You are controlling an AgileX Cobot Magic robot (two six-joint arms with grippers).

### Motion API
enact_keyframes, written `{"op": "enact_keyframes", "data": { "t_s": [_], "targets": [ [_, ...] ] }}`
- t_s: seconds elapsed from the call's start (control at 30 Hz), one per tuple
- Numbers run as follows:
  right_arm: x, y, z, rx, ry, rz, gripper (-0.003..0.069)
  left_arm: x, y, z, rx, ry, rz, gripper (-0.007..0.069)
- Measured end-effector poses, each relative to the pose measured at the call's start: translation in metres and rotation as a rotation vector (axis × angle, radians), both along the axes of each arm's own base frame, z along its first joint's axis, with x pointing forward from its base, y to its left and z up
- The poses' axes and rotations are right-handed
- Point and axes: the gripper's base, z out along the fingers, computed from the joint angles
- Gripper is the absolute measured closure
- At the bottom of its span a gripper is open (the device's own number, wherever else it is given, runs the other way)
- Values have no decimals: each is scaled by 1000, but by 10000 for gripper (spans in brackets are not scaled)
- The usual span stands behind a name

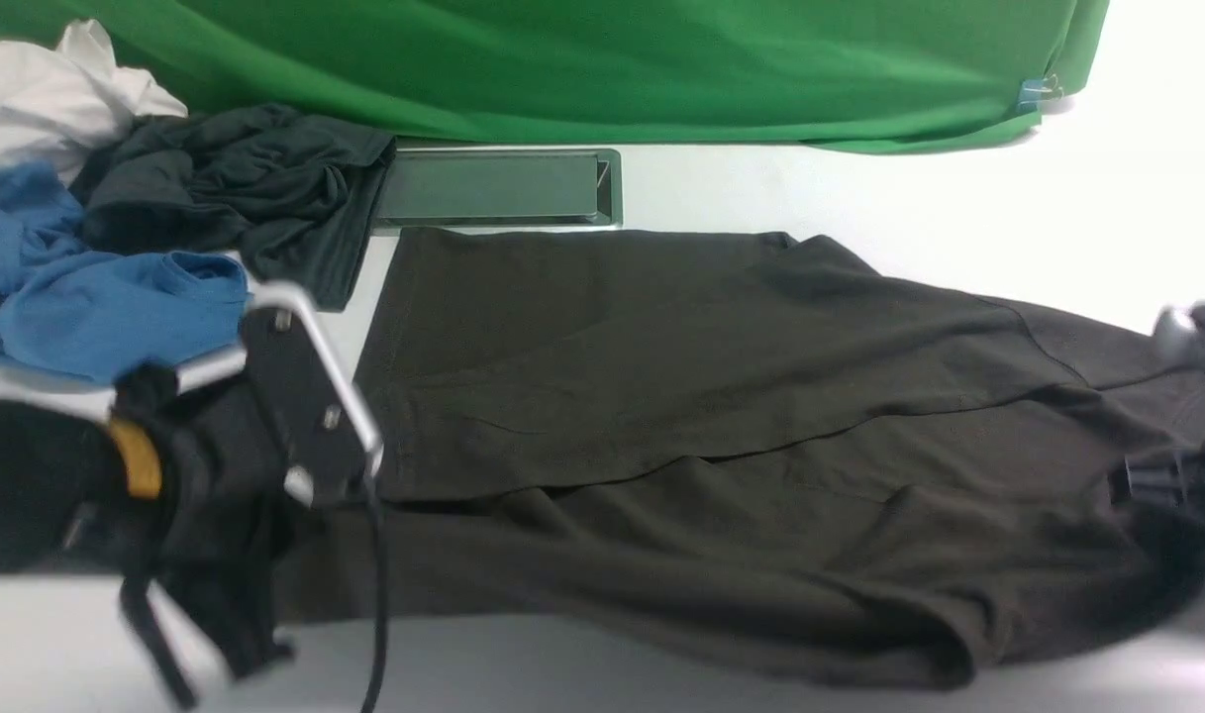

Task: Fold a long-sleeved shirt on a white desktop.
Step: 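Fold the black garment in half by bringing its near edge over to the far edge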

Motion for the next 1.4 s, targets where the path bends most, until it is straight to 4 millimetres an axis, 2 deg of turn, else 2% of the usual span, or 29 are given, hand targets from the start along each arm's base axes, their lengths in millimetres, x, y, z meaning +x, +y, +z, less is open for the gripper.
{"op": "enact_keyframes", "data": {
  "t_s": [0.07,0.1,0.13,0.17,0.23,0.3,0.4,0.43,0.47,0.5,0.67,0.83,0.97,1.17,1.4],
  "targets": [
    [10,0,3,-1,-14,7,585,13,-2,3,-10,-25,15,598],
    [24,1,7,-1,-33,17,585,32,-2,6,-15,-37,39,598],
    [25,1,7,-1,-34,20,585,33,-2,6,-15,-36,42,598],
    [34,2,6,6,-34,29,585,49,0,6,-8,-35,60,598],
    [44,2,8,3,-42,43,585,63,3,3,5,-25,73,598],
    [64,0,5,-2,-43,52,585,93,9,5,18,-29,100,598],
    [84,-4,2,14,-51,27,585,124,15,0,24,-24,124,598],
    [84,-5,0,15,-46,25,585,125,14,2,24,-31,122,598],
    [95,-9,-2,28,-56,13,585,142,16,-1,21,-29,132,598],
    [101,-12,-3,40,-59,6,585,151,15,-3,19,-26,137,598],
    [130,-24,-13,103,-71,-19,585,185,12,-19,44,-12,112,598],
    [150,-29,-20,119,-82,-19,585,207,13,-34,54,8,115,598],
    [159,-29,-20,130,-85,-21,585,214,19,-36,52,10,133,598],
    [162,-28,-11,140,-80,-17,585,210,24,-29,39,34,156,598],
    [165,-28,-6,135,-92,-12,585,211,22,-6,-11,-12,172,598]
  ]
}}
